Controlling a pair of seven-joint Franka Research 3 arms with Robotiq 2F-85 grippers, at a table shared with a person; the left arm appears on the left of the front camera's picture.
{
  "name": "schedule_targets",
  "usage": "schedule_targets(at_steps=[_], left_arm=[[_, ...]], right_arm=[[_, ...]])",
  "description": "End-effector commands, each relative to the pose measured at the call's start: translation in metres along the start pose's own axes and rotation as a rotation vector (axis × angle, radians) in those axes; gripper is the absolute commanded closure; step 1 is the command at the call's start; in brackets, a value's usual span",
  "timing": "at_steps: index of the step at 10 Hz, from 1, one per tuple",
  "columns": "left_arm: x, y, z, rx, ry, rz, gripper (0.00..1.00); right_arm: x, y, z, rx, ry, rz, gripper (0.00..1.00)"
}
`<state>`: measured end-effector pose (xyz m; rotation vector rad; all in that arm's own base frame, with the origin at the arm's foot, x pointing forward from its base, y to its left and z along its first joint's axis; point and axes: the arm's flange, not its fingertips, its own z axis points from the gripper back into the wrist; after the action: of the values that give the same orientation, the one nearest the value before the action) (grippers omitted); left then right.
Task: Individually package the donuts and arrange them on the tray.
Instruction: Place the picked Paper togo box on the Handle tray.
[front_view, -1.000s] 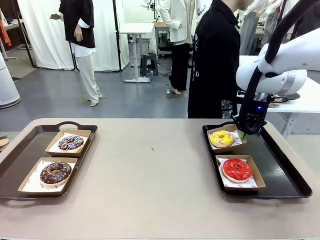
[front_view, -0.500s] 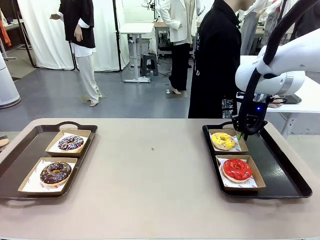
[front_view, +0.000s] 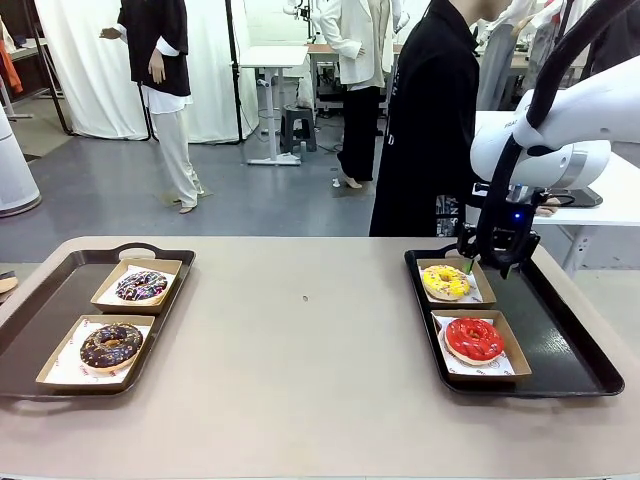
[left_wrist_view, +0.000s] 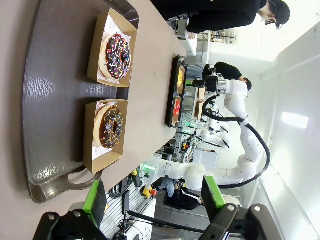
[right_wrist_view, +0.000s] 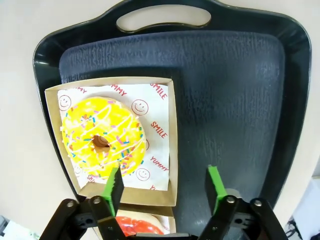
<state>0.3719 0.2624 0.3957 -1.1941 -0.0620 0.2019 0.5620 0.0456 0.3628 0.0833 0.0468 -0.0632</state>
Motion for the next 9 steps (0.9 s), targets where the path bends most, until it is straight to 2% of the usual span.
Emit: schedule_targets(at_steps=[1, 3, 4, 5, 8, 9], left_arm=[[-0.001, -0.002, 0.0, -0.013, -0.013, 0.008, 0.0], [-0.001, -0.002, 0.0, -0.013, -0.013, 0.008, 0.0], [-0.001, -0.002, 0.0, -0.013, -0.013, 0.008, 0.0], [-0.001, -0.002, 0.0, -0.013, -0.013, 0.008, 0.0], [-0.001, -0.002, 0.0, -0.013, -0.013, 0.008, 0.0], [-0.001, -0.002, 0.0, -0.013, -0.013, 0.008, 0.0]], right_arm=[[-0.001, -0.001, 0.005, -0.001, 0.008, 0.012, 0.0], [-0.016, -0.001, 0.015, 0.03, 0.021, 0.017, 0.0], [-0.035, -0.008, 0.034, 0.099, 0.043, 0.004, 0.0], [-0.058, -0.026, 0.058, 0.218, 0.041, 0.016, 0.0], [-0.121, -0.116, 0.111, 0.564, -0.036, 0.023, 0.0], [-0.132, -0.163, 0.117, 0.761, -0.019, 0.054, 0.0]])
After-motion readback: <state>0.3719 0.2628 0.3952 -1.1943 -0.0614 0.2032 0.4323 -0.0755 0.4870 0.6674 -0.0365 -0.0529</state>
